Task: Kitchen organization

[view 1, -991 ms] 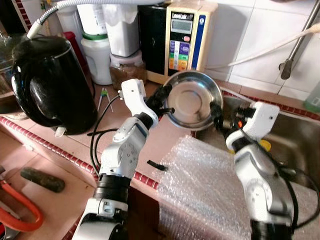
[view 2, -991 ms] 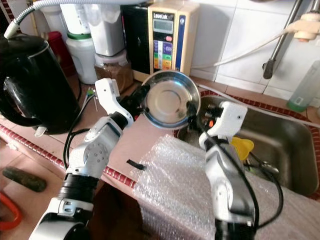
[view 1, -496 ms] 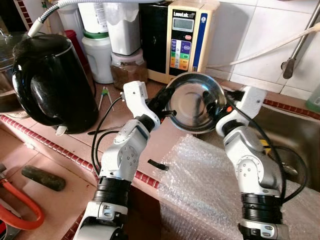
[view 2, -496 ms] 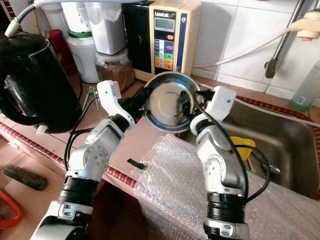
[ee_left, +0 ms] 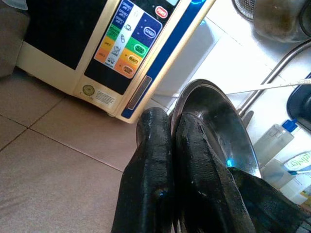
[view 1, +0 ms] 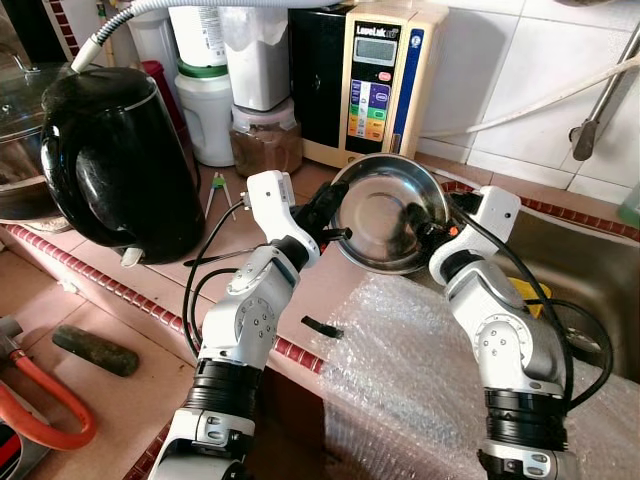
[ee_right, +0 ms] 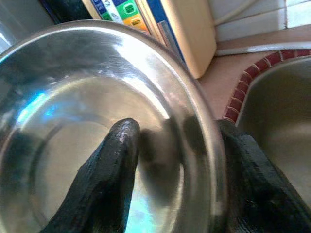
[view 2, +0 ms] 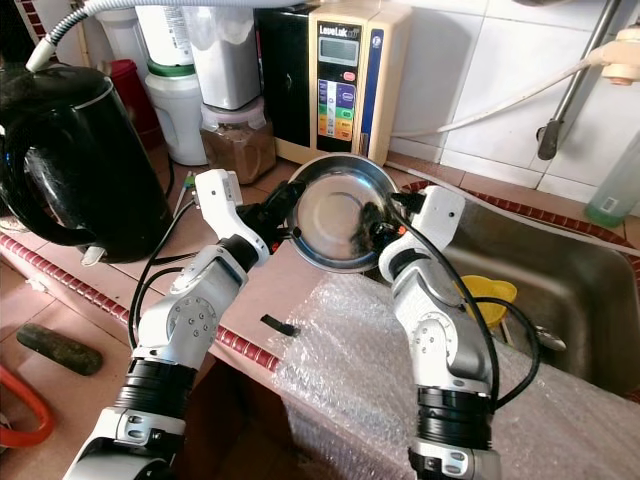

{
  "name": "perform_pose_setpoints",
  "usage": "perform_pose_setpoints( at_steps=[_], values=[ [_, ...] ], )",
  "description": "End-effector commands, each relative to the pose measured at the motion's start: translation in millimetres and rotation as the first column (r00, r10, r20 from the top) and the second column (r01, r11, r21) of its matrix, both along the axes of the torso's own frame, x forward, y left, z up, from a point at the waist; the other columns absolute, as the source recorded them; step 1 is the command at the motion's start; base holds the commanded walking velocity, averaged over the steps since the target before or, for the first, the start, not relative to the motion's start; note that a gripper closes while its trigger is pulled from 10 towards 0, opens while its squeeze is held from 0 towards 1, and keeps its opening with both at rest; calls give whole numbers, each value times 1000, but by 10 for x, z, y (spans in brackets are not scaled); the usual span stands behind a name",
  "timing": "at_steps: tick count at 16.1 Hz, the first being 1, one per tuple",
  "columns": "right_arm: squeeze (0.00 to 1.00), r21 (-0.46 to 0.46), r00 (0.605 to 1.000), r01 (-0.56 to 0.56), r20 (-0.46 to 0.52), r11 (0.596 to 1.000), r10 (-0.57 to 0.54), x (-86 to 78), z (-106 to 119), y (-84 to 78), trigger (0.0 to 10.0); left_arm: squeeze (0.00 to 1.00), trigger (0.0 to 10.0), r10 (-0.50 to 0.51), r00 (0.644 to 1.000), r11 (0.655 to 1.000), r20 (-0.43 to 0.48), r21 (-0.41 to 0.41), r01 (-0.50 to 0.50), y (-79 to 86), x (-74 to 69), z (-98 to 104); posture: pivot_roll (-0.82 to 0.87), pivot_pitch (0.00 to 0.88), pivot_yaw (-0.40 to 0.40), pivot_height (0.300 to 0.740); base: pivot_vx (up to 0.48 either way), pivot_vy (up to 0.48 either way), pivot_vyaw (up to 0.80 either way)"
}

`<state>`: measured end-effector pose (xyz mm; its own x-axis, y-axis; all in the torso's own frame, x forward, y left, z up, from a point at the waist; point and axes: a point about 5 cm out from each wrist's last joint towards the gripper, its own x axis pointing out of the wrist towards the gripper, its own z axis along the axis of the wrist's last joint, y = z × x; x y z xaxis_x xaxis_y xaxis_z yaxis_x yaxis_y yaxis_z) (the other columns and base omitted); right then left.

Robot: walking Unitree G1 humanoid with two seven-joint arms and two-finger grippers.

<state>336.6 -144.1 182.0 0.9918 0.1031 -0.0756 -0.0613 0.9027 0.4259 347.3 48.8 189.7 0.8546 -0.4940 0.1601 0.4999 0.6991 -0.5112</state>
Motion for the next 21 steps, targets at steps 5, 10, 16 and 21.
perform_pose_setpoints(
  at_steps=[5, 10, 16, 21],
  values=[
    [0, -14, 998, 31, -59, 999, -31, -31, -105, -40, 0, 890, 10000, -64, 997, 997, 33, -45, 66, -188, -88, 68, 27, 0, 12, 740, 0, 0, 0],
    [0, -1, 993, 81, -87, 997, -81, -40, -159, -114, 0, 1000, 10000, -71, 997, 997, 37, -34, 72, -192, -104, 71, 29, 0, 16, 740, 0, 0, 0],
    [0, 11, 988, 113, -105, 994, -111, -34, -190, -186, 0, 1000, 10000, -73, 997, 997, 31, -35, 74, -181, -120, 57, 34, 0, 13, 740, 0, 0, 0],
    [1000, -71, 986, 116, -112, 991, -123, -68, -199, -328, 3176, 1000, 10000, -38, 999, 998, 26, 55, 37, -1, -81, 27, 37, 0, 11, 740, 0, 0, 0]
  ],
)
